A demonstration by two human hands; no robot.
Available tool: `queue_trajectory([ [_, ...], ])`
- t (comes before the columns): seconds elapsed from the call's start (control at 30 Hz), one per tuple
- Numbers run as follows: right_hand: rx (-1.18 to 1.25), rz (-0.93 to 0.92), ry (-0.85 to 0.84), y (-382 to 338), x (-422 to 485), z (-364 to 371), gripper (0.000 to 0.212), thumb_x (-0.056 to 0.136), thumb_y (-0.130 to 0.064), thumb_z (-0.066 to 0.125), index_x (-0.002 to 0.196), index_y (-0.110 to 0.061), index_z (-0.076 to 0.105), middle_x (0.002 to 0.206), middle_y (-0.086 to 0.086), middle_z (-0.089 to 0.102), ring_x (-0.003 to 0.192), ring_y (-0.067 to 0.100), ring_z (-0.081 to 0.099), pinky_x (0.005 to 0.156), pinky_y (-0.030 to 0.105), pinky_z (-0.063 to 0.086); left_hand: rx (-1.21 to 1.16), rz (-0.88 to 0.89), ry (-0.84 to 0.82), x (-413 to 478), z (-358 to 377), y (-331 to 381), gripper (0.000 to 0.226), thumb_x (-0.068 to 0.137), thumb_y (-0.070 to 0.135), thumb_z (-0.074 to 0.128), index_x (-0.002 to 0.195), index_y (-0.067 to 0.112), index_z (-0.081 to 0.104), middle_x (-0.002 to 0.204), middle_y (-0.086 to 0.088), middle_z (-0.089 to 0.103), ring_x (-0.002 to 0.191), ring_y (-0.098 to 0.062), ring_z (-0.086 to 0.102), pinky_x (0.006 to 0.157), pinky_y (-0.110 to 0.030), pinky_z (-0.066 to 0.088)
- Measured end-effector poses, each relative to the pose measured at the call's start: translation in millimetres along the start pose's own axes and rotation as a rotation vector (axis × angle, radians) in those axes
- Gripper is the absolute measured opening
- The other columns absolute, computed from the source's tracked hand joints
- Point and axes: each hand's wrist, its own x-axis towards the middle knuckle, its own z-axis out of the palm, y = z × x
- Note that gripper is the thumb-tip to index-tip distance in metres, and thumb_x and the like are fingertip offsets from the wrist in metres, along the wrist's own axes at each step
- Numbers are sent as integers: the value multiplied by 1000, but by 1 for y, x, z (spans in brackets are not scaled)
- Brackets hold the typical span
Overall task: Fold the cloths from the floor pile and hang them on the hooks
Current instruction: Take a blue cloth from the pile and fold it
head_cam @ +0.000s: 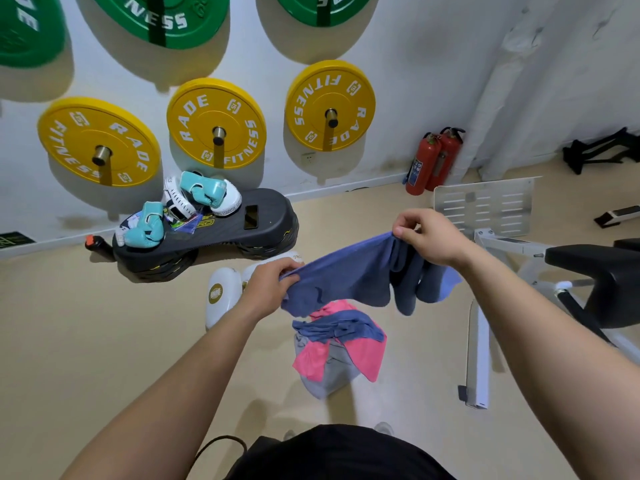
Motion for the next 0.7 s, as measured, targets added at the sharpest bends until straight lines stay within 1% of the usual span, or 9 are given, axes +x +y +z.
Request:
queue_trajectory([
  [0.1, -5, 62, 77, 9, 0, -6, 17, 94, -15, 59, 77, -18, 61, 74, 1, 64, 71, 17, 55, 65, 29, 39, -27, -35, 78, -3, -10, -8, 10, 91, 14, 64, 92, 21, 71, 82, 6, 69, 76, -17, 61, 62, -25, 50],
  [0.17, 0, 112, 110, 13, -2, -7, 17, 93, -17, 61, 76, -21, 62, 75, 1, 66, 71, 16, 57, 64, 26, 39, -102, -43, 134, -2, -16, -4, 8, 88, 15, 68, 93, 20, 74, 85, 2, 72, 76, -19, 65, 60, -20, 49],
  [0.27, 94, 123, 28, 5, -4, 4, 11, 91, -14, 64, 83, -18, 70, 81, 3, 70, 69, 8, 59, 63, 16, 44, -215, 12, 170, 5, -13, 25, 5, 85, 14, 74, 88, 16, 73, 85, -4, 72, 72, -15, 62, 57, -14, 48],
  [0.37, 252, 75, -22, -15, -4, 24, 17, 90, -4, 64, 105, -10, 71, 80, 2, 65, 63, -2, 54, 65, 5, 42, -220, 140, 132, 13, 5, 62, 6, 84, 15, 74, 86, 20, 70, 94, 5, 72, 82, -5, 61, 71, -10, 44],
  [0.43, 396, 61, -36, -24, -5, 34, 25, 89, 1, 64, 112, -8, 67, 76, -1, 62, 62, -4, 54, 69, 9, 44, -240, 192, 47, 17, 17, 77, 11, 86, 13, 71, 87, 23, 65, 112, 9, 69, 97, -4, 62, 81, -6, 42],
  [0.47, 447, 56, -34, -27, -5, 37, 28, 88, 3, 65, 113, -9, 66, 75, -3, 63, 65, -3, 57, 71, 12, 46, -240, 201, 15, 19, 23, 80, 13, 87, 13, 69, 87, 23, 62, 113, 11, 67, 99, -2, 61, 82, -8, 42],
  [0.57, 495, 42, 1, -30, -6, 43, 30, 85, 3, 69, 109, -16, 65, 75, -3, 69, 74, 4, 64, 76, 21, 52, -233, 181, 25, 19, 32, 78, 10, 87, 15, 70, 86, 20, 61, 84, 14, 64, 73, 1, 55, 67, -17, 39],
  [0.63, 508, 66, 20, -27, -8, 45, 28, 82, -1, 74, 101, -22, 67, 78, -2, 72, 77, 11, 65, 80, 32, 52, -229, 166, 49, 18, 32, 76, 9, 85, 15, 72, 86, 17, 64, 79, 10, 64, 69, -3, 54, 64, -20, 42],
  [0.7, 477, 103, -8, -20, -12, 46, 27, 79, -7, 79, 93, -27, 69, 81, -2, 71, 76, 15, 61, 80, 36, 53, -242, 148, 70, 18, 27, 75, 8, 86, 15, 72, 88, 15, 65, 81, 8, 65, 71, -6, 56, 68, -21, 46],
])
